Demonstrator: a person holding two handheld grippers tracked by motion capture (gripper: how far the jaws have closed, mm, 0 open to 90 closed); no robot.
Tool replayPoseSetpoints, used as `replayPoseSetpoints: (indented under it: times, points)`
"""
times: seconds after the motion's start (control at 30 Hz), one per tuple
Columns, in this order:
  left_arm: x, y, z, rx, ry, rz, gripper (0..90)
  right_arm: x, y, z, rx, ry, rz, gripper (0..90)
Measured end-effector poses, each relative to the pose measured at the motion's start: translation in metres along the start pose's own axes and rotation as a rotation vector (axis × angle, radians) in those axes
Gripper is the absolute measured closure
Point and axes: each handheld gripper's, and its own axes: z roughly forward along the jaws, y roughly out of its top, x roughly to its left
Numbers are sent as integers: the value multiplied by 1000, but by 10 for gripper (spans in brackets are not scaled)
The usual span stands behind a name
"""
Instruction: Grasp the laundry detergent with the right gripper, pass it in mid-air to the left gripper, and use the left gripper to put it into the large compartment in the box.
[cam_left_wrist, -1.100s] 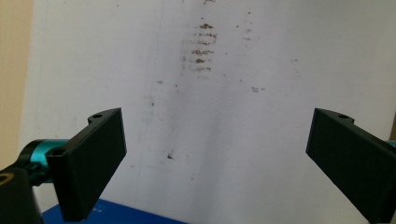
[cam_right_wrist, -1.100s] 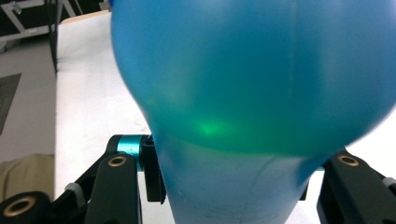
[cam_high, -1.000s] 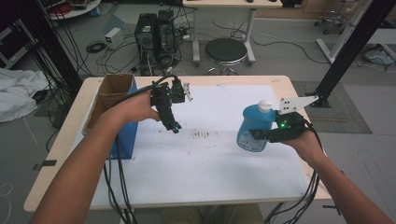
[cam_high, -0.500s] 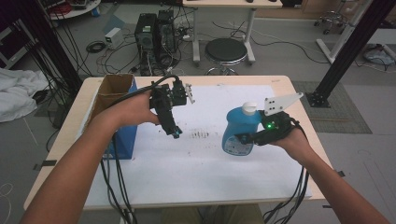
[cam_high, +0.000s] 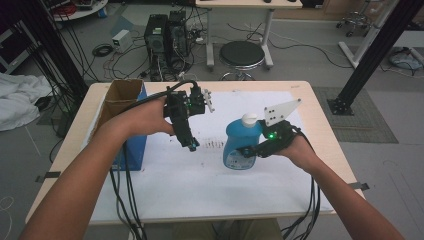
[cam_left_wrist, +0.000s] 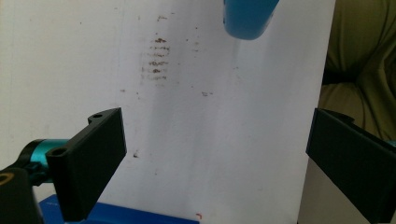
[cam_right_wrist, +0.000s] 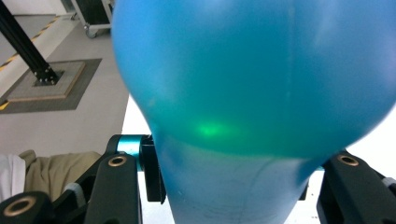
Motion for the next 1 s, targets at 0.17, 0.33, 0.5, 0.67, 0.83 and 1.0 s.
replayPoseSetpoints:
  times: [0.17,0.33,0.5,0.67,0.83,1.0]
  points:
    - [-1,5,0,5,-7,8,49,-3,3,12,27,10,-16,454]
    - [-1,11,-1,1,-15,4,49,-5,8,23,45,19,-35,454]
    - [-1,19,-3,-10,-26,5,49,-6,14,30,53,31,-49,453]
    - [-2,28,-4,-12,-43,10,49,-8,19,36,63,44,-53,454]
    - [-2,34,-3,-18,-55,14,49,-9,21,40,68,49,-55,453]
    - [-1,39,-3,-21,-60,22,49,-9,21,43,69,56,-54,454]
